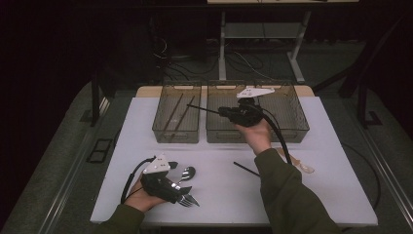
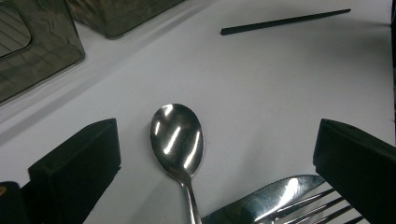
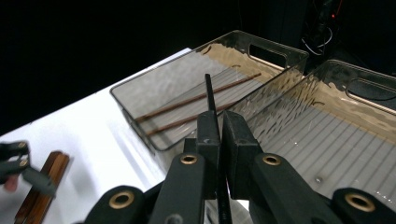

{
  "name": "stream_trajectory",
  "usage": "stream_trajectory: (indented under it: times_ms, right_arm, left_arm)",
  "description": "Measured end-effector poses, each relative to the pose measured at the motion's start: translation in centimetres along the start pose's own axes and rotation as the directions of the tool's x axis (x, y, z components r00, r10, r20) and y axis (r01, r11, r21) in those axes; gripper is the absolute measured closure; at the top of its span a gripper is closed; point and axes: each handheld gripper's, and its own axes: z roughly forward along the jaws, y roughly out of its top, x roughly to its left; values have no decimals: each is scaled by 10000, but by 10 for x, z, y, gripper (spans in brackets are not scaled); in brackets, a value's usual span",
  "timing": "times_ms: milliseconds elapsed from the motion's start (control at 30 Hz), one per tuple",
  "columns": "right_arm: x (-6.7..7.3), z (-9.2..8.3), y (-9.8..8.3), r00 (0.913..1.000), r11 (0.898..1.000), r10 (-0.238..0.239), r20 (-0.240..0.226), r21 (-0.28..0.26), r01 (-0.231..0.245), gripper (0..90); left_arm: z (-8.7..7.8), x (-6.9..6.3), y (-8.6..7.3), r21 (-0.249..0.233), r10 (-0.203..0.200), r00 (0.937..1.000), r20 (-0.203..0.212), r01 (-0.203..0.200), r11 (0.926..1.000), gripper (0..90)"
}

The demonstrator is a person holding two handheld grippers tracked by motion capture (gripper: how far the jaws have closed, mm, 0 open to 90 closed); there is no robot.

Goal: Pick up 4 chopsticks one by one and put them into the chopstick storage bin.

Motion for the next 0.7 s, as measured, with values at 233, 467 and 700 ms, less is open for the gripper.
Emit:
stream_trajectory:
  times_ms: [233,467,700]
  right_arm:
    - [2,29,9,9997,9997,69,216,252,-74,860]
    - [2,61,17,9981,9985,178,591,503,-208,860]
    - [5,93,23,9969,9956,7,785,936,-81,860]
  left_arm:
    - [0,0,0,-14,22,10000,38,-22,10000,0]
    - [-1,1,0,-42,120,9999,31,-120,9999,0]
    - [-2,1,1,-74,82,9999,87,-81,9999,0]
